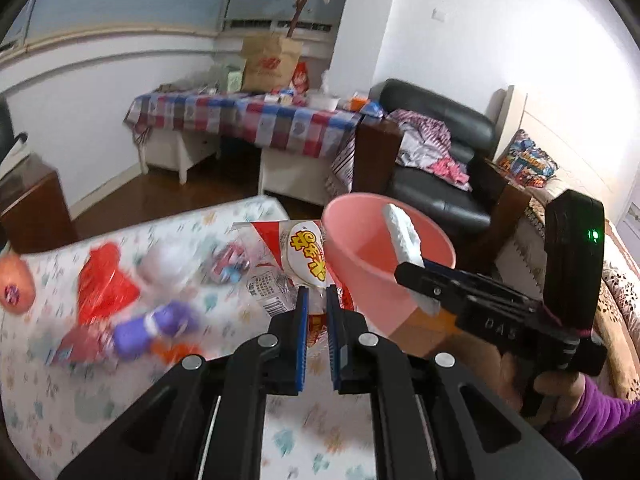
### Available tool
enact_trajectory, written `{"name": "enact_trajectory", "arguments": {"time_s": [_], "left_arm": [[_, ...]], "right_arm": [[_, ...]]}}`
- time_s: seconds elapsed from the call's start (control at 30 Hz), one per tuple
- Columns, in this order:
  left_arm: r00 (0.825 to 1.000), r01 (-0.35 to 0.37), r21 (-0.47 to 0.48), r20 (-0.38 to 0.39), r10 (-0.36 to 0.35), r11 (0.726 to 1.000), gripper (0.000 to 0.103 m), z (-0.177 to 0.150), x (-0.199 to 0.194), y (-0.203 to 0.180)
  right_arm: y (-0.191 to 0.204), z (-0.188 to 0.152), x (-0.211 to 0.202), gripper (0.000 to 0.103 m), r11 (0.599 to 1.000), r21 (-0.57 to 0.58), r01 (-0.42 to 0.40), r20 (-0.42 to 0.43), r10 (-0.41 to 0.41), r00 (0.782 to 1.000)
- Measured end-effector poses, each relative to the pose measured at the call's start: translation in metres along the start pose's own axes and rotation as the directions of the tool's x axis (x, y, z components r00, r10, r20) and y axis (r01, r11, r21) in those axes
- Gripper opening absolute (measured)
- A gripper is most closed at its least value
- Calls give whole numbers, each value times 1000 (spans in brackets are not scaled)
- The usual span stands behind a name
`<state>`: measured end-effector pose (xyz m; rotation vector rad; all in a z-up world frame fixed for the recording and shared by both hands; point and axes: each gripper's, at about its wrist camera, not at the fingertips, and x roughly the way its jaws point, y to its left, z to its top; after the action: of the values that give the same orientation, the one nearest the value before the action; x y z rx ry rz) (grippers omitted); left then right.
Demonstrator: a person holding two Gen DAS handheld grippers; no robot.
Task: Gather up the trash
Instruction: 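Carry both items over the pink bucket and open both tools to drop them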
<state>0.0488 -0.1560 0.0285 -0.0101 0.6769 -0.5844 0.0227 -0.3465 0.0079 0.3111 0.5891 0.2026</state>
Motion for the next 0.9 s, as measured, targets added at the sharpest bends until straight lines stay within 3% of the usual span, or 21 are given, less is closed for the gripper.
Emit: {"name": "enact_trajectory", "arguments": {"time_s": [0.33, 0.53, 0.9], "left_arm": [[997, 61, 61, 41, -63, 996, 8, 40, 47, -43], [997, 73, 79, 4, -73, 994, 8, 48, 89, -64], [994, 74, 77, -91, -67, 994, 8, 45, 153, -80]], "right_arm": [[-54, 22, -6, 29, 991, 68, 118, 105, -125, 987], [-81, 21, 2, 29, 981, 84, 177, 107, -186, 977], [-116, 15, 18, 29, 968, 126, 218, 74, -228, 971]]}}
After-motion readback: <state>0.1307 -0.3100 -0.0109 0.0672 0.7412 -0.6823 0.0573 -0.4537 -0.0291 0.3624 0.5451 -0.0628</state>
